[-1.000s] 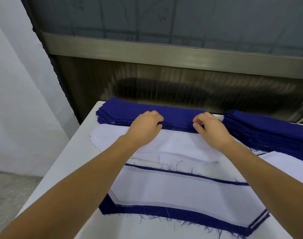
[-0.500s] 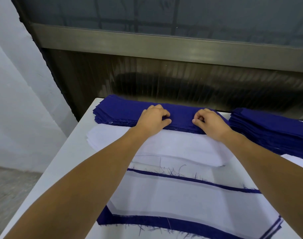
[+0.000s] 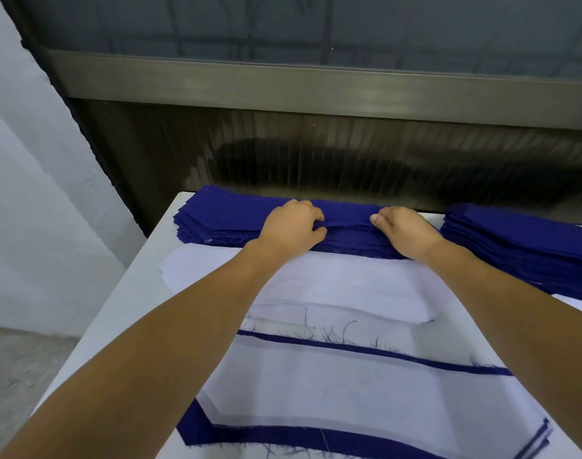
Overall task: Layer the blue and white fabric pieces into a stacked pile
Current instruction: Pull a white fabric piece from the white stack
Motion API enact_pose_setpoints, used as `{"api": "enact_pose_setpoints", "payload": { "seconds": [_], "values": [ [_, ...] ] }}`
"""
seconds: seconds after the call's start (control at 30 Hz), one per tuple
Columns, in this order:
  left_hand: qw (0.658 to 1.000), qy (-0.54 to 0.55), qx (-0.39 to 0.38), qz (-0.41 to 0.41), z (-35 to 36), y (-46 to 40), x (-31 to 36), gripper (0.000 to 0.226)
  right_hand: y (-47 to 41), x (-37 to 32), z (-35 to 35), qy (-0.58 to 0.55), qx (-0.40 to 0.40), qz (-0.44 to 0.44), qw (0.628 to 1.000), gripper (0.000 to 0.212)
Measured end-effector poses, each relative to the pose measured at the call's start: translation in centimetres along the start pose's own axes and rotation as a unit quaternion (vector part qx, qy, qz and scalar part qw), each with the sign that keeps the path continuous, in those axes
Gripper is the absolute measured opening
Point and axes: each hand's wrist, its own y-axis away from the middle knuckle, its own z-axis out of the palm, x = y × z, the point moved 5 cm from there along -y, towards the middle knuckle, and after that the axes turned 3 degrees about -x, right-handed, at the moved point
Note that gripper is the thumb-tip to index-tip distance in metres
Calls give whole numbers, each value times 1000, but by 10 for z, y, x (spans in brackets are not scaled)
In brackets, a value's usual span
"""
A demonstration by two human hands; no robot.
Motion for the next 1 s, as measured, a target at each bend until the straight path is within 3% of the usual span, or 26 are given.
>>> {"api": "enact_pose_setpoints", "payload": {
  "seconds": [0.23,0.47,0.63,0.73,0.87,1.0],
  "values": [
    [999,1,28,-33,-2,-2,-4,30,10,-7,3,-51,40,-20,998,23],
    [996,-45,70,13,-10,12,-5,26,23,-20,1,10,97,-60,993,18],
    [994,-92,51,-15,-22,43,-34,27,56,-23,2,39,84,-104,990,19],
    [992,-113,53,15,-36,74,-33,26,89,-21,2,24,59,-97,993,16],
    [992,-101,-35,64,-45,129,-15,27,145,-21,-2,-13,21,-77,997,9],
    [982,-20,-174,75,-51,181,-3,13,205,-23,-5,-128,-89,-65,986,11]
  ]
}}
